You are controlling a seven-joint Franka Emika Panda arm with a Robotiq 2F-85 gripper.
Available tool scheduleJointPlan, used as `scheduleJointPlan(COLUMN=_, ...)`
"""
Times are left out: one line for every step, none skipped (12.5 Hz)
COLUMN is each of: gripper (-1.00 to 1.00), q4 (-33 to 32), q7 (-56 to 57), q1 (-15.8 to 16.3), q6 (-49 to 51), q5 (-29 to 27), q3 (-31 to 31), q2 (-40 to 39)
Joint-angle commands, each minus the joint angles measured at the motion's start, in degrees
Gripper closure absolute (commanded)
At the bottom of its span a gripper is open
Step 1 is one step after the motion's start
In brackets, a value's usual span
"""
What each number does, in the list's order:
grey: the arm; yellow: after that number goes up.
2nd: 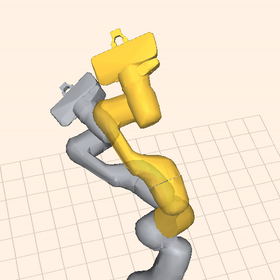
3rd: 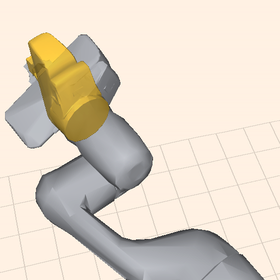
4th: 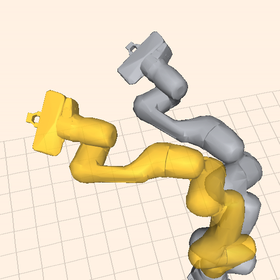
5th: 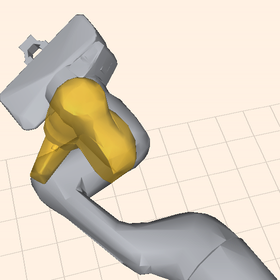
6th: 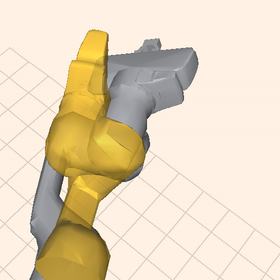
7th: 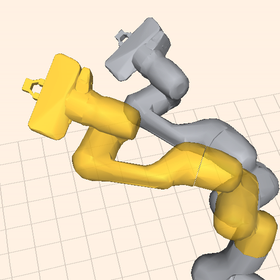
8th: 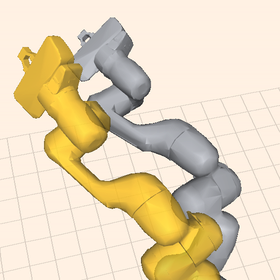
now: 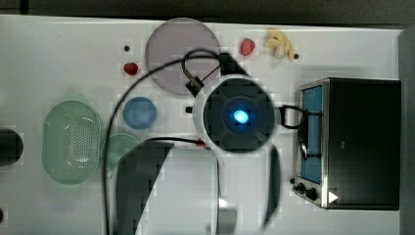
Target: Pick Ketchup from oven and place it on table.
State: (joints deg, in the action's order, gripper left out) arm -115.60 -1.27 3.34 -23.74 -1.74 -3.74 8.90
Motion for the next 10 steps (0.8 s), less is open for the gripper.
scheduleJointPlan(gripper=-1.00, q4=7.8, q7=-1.7, q1=-0.3, q6=6.9, q5=1.0, q3=-0.5, q2=-1.7)
scheduleJointPlan(gripper=-1.00, q4=11.0, q7=-1.7, q1=-0.2, q6=9.4, q5=1.0, q3=-0.4, q2=-1.8)
scheduleJointPlan(gripper=-1.00, q4=13.4, q7=-1.7, q1=-0.2, q6=11.6, q5=1.0, q3=-0.3, q2=-1.8)
scheduleJointPlan(gripper=-1.00, q4=14.8, q7=-1.7, q1=-0.3, q6=14.1, q5=1.0, q3=-0.4, q2=-1.7)
scheduleJointPlan(gripper=-1.00, q4=15.5, q7=-1.7, q1=-0.3, q6=15.8, q5=1.0, q3=-0.5, q2=-1.7)
scheduleJointPlan(gripper=-1.00, q4=15.4, q7=-1.7, q1=-0.2, q6=16.0, q5=1.0, q3=-0.4, q2=-1.7)
scheduleJointPlan(gripper=-1.00, q4=15.3, q7=-1.7, q1=-0.2, q6=16.0, q5=1.0, q3=-0.4, q2=-1.8)
scheduleJointPlan(gripper=-1.00, q4=15.3, q7=-1.7, q1=-0.2, q6=16.0, q5=1.0, q3=-0.4, q2=-2.0)
scheduleJointPlan(gripper=-1.00, q4=15.3, q7=-1.7, q1=-0.2, q6=16.0, q5=1.0, q3=-0.4, q2=-2.1)
scheduleJointPlan(gripper=-1.00, q4=15.3, q7=-1.7, q1=-0.2, q6=16.0, q5=1.0, q3=-0.4, q2=-2.3)
